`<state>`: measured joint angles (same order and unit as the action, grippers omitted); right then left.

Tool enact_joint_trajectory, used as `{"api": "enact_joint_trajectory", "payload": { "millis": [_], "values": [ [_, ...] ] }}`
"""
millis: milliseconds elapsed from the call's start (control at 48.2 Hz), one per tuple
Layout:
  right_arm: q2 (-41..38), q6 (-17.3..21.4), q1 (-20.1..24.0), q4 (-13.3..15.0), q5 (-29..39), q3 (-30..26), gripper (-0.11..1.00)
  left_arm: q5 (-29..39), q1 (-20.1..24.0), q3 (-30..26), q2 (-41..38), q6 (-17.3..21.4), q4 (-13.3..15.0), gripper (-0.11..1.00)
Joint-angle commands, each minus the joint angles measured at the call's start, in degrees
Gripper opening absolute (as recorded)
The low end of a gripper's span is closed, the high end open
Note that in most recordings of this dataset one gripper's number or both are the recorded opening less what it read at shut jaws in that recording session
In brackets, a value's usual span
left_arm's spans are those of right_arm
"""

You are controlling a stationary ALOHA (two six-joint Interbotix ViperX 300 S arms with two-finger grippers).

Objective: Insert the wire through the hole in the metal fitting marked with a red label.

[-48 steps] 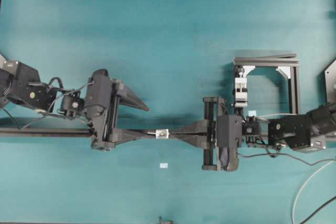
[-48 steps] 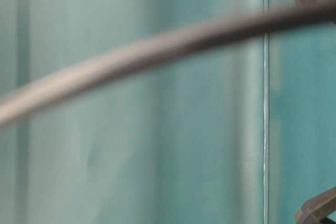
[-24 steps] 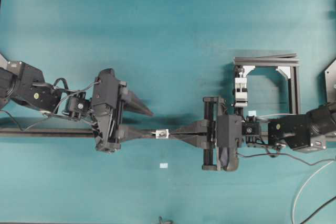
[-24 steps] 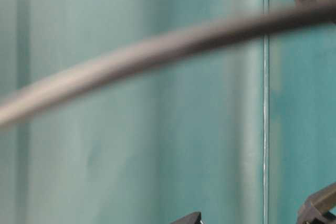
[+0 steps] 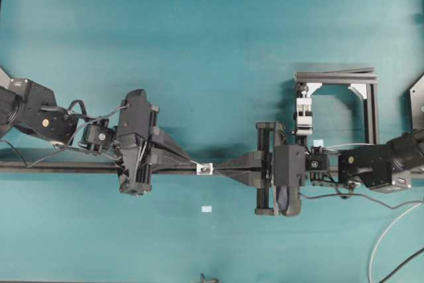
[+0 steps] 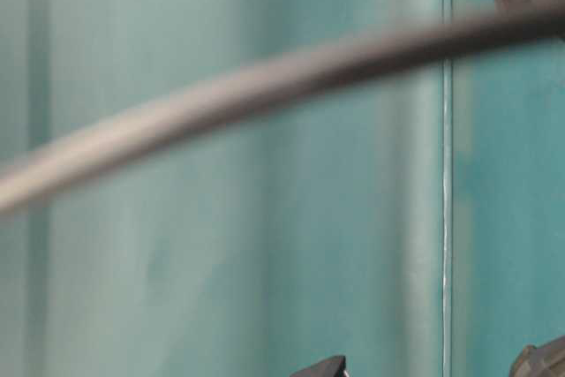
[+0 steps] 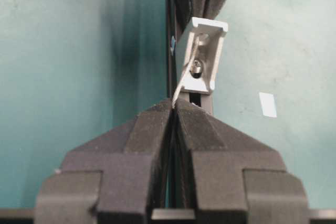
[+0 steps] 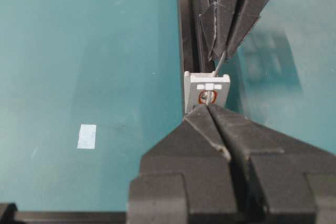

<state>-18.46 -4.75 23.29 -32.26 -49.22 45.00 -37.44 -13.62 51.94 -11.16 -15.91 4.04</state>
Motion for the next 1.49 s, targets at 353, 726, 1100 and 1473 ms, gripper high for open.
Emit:
{"api": "enact_joint_trajectory", "payload": {
  "millis": [353,726,1100,1473],
  "values": [
    [0.9,0.4,-0.1,0.1,1.8,-1.2,-0.01,0.4,-1.0,-1.3,2.6,0.1,-0.1,-0.1],
    [1.2,0.4,-0.1,0.2,1.8,-1.2,0.09,4.9,-2.0,-3.3,2.8,0.1,-0.1,-0.1],
    [3.0,0.4,-0.1,0.1,1.9,-0.3,0.87,5.4,-2.2,-2.6,3.5,0.1,-0.1,-0.1],
    [4.8,0.5,-0.1,0.1,2.4,1.9,0.87,10.0,-3.3,0.0,8.9,0.0,-0.1,-0.1]
  ]
}}
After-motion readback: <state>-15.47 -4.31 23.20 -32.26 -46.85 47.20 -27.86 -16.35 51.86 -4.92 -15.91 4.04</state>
